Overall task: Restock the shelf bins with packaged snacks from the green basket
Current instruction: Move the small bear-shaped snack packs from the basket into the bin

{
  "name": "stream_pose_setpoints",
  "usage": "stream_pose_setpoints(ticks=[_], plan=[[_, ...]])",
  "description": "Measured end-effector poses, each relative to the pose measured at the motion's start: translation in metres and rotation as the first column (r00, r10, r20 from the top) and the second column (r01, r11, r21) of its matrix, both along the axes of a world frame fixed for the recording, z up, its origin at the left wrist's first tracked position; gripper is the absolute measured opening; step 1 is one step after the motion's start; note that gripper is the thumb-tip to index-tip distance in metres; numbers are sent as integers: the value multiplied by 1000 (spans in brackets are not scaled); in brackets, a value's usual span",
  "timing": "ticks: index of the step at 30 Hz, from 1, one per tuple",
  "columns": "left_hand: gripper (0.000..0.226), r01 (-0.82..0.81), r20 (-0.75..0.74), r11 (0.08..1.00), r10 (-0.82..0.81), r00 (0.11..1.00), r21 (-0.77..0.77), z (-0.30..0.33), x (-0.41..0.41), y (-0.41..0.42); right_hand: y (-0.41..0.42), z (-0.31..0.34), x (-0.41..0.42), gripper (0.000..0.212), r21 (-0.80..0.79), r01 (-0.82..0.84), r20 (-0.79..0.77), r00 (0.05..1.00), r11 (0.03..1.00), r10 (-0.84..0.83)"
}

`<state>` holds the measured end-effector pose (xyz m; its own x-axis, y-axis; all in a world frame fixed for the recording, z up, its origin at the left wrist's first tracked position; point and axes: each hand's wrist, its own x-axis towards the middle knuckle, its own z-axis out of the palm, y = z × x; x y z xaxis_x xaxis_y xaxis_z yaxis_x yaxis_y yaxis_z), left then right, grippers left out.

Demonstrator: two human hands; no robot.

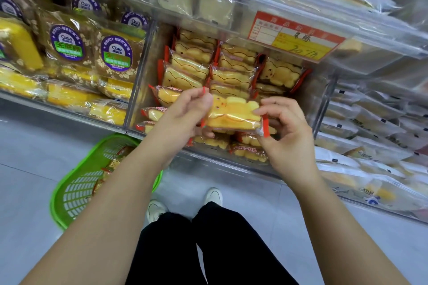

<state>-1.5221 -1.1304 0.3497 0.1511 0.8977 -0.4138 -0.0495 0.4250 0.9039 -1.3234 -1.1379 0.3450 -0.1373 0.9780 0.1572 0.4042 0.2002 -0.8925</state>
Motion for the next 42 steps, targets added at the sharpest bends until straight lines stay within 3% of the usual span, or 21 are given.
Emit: stream_pose_setpoints(ticks=[3, 5, 7, 8, 10, 12, 15, 17, 19, 22, 27, 32, 39, 42], plan=[[46, -43, -31, 999, 44, 999, 16, -1, 4, 3, -2, -1, -6, 59, -83, -11, 5, 1000, 997, 11], [47, -31, -41, 997, 34, 999, 74, -3, 0, 3, -1, -1, -4, 63, -212, 11, -153, 987, 977, -44], [47, 26, -62, 992, -19, 998, 124, -2, -3, 2, 2, 0, 1, 46, -383, 3, -286, 950, 924, -122], [46, 77, -77, 987, -67, 995, 143, -2, -3, 1, 3, -1, 4, 41, -457, -22, -279, 953, 889, -121], [44, 211, -139, 963, -189, 972, 168, -3, 1, -3, 2, -4, 8, 49, -544, -60, -150, 988, 837, -26], [42, 309, -314, 933, -241, 918, 187, -4, 3, -6, -1, -8, 7, 41, -521, -14, 47, 998, 853, 45], [37, 229, -616, 932, -8, 788, 282, -6, -6, -4, 1, -15, 0, 32, -414, 100, 251, 968, 905, 8], [35, 139, -692, 940, 125, 711, 313, -8, -14, -1, 7, -20, -8, 33, -372, 140, 327, 945, 918, -12], [35, 153, -734, 943, 122, 668, 296, -12, -18, 2, 12, -25, -19, 37, -391, 160, 319, 947, 906, -30], [37, 205, -744, 943, 63, 665, 263, -17, -18, 6, 13, -30, -31, 42, -436, 230, 282, 953, 870, -110], [25, 189, -747, 932, 114, 655, 309, -21, -12, 9, 6, -31, -33, 24, -484, 258, 231, 959, 836, -163], [44, 268, -756, 929, 17, 655, 253, -23, -14, 10, 5, -32, -32, 20, -513, 310, 337, 930, 800, -145], [34, 297, -753, 903, 44, 656, 312, -25, -10, 17, 8, -26, -32, 22, -541, 280, 422, 906, 793, -32], [33, 169, -660, 918, 122, 741, 359, -21, -28, 3, 7, -9, -29, 22, -515, 275, 429, 903, 812, -33]])
